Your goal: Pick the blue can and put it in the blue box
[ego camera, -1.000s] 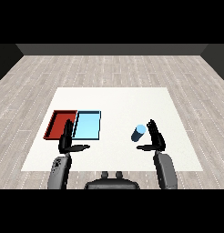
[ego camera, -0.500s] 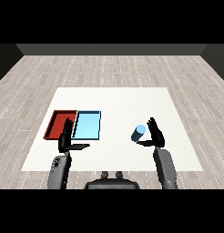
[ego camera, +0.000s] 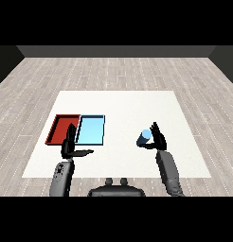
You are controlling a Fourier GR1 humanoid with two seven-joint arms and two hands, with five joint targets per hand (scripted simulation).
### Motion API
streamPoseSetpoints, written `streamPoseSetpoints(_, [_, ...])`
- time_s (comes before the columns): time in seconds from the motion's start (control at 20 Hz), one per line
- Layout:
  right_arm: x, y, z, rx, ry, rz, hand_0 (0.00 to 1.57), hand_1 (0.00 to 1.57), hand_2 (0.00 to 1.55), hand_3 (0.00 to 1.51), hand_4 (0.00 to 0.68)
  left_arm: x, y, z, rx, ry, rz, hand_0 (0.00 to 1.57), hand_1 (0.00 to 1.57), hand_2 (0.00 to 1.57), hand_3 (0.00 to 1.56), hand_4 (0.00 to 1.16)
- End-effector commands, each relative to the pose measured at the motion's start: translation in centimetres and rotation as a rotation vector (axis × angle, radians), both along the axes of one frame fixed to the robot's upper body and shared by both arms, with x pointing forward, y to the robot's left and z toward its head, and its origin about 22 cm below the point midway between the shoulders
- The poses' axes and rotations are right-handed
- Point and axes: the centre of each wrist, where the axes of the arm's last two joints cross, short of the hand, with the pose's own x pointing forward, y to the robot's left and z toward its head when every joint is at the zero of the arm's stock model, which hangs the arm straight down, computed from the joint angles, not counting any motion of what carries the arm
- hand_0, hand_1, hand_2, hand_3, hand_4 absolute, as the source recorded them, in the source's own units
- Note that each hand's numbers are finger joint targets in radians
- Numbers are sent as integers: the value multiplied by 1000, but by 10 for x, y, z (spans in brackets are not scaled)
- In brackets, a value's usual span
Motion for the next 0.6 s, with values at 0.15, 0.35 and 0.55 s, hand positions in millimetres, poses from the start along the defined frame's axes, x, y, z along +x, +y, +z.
streamPoseSetpoints(0.15, [3,6,-9,39,28,1,0,0,0,0,0,12,13,4,25,-16,6,0,0,0,0,0])
streamPoseSetpoints(0.35, [20,9,-20,40,59,-1,0,0,0,0,0,-2,-2,2,17,-25,26,0,0,0,0,0])
streamPoseSetpoints(0.55, [20,23,-10,71,32,-15,0,0,0,0,0,10,20,29,7,-25,18,0,0,0,0,0])
